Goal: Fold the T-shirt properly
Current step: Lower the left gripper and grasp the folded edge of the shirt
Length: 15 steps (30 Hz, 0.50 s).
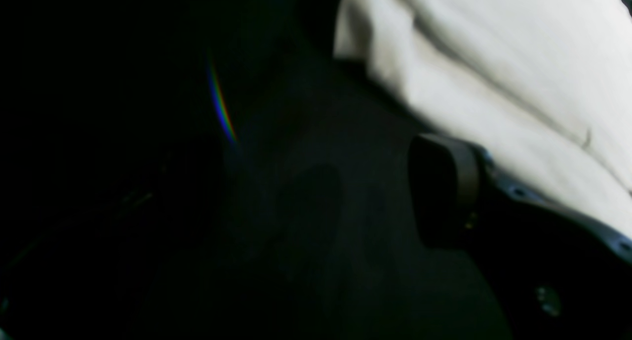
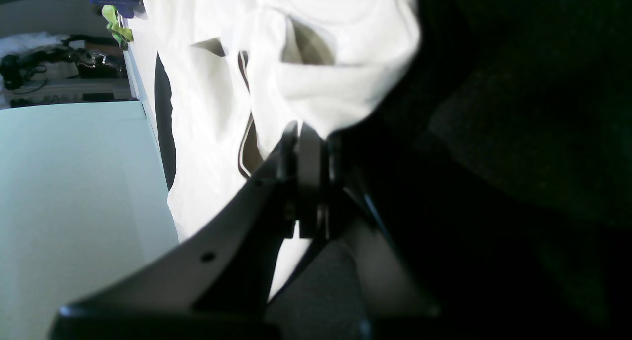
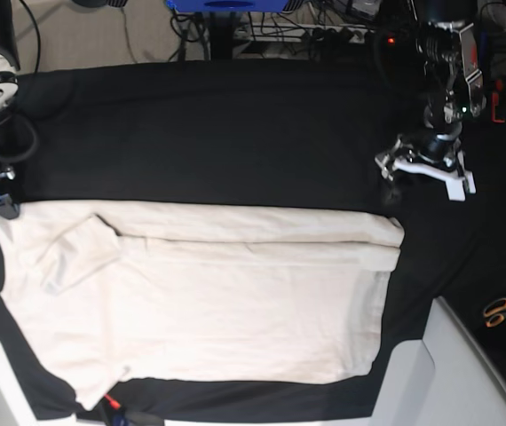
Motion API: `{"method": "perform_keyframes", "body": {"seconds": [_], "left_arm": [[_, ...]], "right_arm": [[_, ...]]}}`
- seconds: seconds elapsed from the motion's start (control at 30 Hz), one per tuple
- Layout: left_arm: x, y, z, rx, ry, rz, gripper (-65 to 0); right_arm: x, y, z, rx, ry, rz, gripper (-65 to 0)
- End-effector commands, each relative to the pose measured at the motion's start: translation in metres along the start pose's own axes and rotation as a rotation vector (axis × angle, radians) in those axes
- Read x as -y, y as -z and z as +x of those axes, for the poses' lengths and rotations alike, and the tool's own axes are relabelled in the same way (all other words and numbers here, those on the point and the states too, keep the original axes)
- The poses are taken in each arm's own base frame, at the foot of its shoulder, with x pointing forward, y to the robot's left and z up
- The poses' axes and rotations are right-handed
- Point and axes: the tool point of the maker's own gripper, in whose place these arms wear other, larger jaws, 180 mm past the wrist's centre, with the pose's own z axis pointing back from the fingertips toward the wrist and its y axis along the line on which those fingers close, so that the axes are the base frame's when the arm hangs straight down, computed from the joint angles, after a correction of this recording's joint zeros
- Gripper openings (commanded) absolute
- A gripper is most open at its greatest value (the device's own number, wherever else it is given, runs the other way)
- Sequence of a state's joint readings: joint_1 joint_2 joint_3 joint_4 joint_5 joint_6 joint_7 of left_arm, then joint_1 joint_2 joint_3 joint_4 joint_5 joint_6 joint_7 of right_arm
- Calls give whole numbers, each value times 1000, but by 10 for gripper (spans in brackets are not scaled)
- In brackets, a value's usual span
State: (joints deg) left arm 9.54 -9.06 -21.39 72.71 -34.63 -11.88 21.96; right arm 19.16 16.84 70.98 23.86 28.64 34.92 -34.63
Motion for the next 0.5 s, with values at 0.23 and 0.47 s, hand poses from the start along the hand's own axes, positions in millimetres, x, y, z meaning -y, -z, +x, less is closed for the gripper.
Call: {"method": "perform_keyframes", "body": {"seconds": [0.23, 0.47], "left_arm": [[25, 48, 0, -16, -137, -25, -77], [43, 74, -11, -66, -212, -38, -79]], "right_arm": [[-7, -2, 14, 32, -12, 22, -648], [0, -6, 13, 29, -13, 7, -648]]}}
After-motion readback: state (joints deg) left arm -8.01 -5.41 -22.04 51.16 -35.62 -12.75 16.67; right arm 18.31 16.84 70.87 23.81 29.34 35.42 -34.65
